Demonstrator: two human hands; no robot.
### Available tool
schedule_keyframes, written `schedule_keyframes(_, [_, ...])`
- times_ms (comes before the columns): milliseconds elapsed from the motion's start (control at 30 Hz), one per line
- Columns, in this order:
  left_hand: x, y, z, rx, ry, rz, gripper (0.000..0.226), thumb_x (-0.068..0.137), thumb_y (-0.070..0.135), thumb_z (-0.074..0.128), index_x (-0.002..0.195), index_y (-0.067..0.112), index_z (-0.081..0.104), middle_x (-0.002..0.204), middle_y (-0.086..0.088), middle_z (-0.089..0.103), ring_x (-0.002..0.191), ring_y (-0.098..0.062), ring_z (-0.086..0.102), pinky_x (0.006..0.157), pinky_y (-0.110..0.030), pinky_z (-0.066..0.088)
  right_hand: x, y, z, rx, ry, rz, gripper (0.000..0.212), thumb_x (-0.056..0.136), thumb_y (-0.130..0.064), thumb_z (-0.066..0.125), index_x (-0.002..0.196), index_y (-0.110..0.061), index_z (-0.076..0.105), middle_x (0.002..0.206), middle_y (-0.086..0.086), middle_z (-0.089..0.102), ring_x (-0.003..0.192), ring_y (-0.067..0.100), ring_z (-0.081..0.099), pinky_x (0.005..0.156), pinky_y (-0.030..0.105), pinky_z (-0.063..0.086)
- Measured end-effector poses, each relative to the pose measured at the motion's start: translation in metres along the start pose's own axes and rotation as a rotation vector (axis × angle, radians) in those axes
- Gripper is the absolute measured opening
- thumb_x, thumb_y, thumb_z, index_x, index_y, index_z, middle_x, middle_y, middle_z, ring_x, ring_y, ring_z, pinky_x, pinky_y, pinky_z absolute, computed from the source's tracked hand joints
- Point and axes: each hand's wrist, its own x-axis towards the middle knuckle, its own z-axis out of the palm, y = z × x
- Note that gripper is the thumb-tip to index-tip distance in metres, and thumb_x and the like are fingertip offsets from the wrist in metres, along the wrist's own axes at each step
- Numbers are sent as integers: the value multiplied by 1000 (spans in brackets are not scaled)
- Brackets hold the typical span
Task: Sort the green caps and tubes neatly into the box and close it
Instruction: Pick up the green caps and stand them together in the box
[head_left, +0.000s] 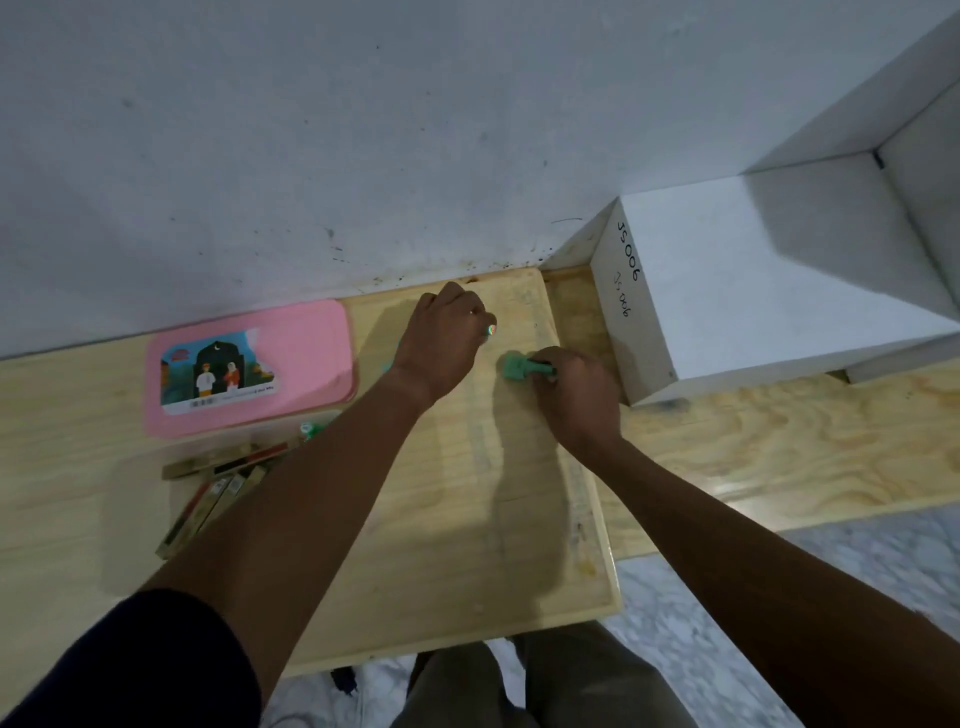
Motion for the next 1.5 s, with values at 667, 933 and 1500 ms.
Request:
schedule_keyframes(667, [-199,-72,-124,-1038,206,-533,20,89,-1,61,89,17,70,82,1,66,79,-12,62,77,-26,52,-95,-175,-15,465,-118,-31,14,69,-13,73,79,-23,76,71,-5,71,66,14,69,66,27,55])
schedule_keyframes(933, [-262,-88,-103,-859,63,-424,17,90,6,61,94,20,69,96,-5,60,77,-12,59,72,-21,48,-127,-200,11,311,-199,-54,13,67,-19,80,76,-22,71,67,-3,71,65,9,69,67,28,57])
schedule_keyframes(1500, [-271,-73,-58,-647,-36,-226,25,77,2,62,94,17,72,82,4,70,77,-14,65,75,-34,54,-141,-202,55,-205,-176,-282,17,77,-18,69,94,-22,70,88,2,73,82,24,64,74,37,53])
